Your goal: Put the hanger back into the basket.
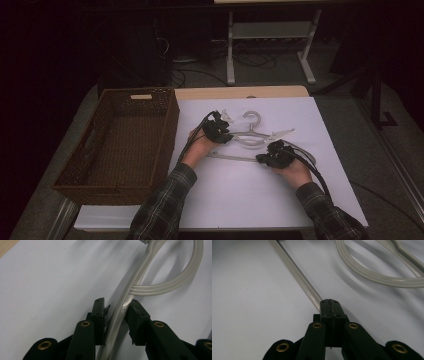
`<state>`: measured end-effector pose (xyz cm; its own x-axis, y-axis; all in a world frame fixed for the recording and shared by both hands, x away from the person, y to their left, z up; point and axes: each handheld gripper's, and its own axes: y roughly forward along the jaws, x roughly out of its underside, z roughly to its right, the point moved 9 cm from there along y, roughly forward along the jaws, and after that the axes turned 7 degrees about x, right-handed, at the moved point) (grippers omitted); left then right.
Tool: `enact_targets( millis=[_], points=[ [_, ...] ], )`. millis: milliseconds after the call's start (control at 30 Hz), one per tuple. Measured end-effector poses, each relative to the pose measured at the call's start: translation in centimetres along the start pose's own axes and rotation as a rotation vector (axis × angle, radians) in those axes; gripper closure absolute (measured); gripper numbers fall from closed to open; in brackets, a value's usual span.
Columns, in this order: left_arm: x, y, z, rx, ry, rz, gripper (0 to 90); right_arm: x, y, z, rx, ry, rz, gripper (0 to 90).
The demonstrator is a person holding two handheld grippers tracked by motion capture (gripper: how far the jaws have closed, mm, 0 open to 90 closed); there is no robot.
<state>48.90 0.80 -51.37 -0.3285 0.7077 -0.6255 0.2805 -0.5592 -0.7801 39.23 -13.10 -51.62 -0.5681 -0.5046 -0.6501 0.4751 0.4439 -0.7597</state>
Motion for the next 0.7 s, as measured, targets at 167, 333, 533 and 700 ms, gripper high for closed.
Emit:
enact_targets(
  millis=[167,333,533,700],
  points=[
    [-0.1,-0.3,0.1,-0.005,0.028,-0.003,70.8,0.0,0.0,0.0,-0.003,0.002,-0.001,90.0],
    [-0.2,-1.0,0.3,-0.003,0.062,0.001,72.3,0.0,0.0,0.0,-0.009,0.007,-0.004,90.0],
    [-0.2,-1.6,0.9,0.023,0.083,0.007,80.2,0.1,-0.1,0.4,0.01,-0.009,-0.017,90.0],
    [-0.6,-2.4,0.8,0.056,-0.009,0.119,82.6,-0.3,-0.7,0.6,0.003,-0.001,0.012,90.0]
  ],
)
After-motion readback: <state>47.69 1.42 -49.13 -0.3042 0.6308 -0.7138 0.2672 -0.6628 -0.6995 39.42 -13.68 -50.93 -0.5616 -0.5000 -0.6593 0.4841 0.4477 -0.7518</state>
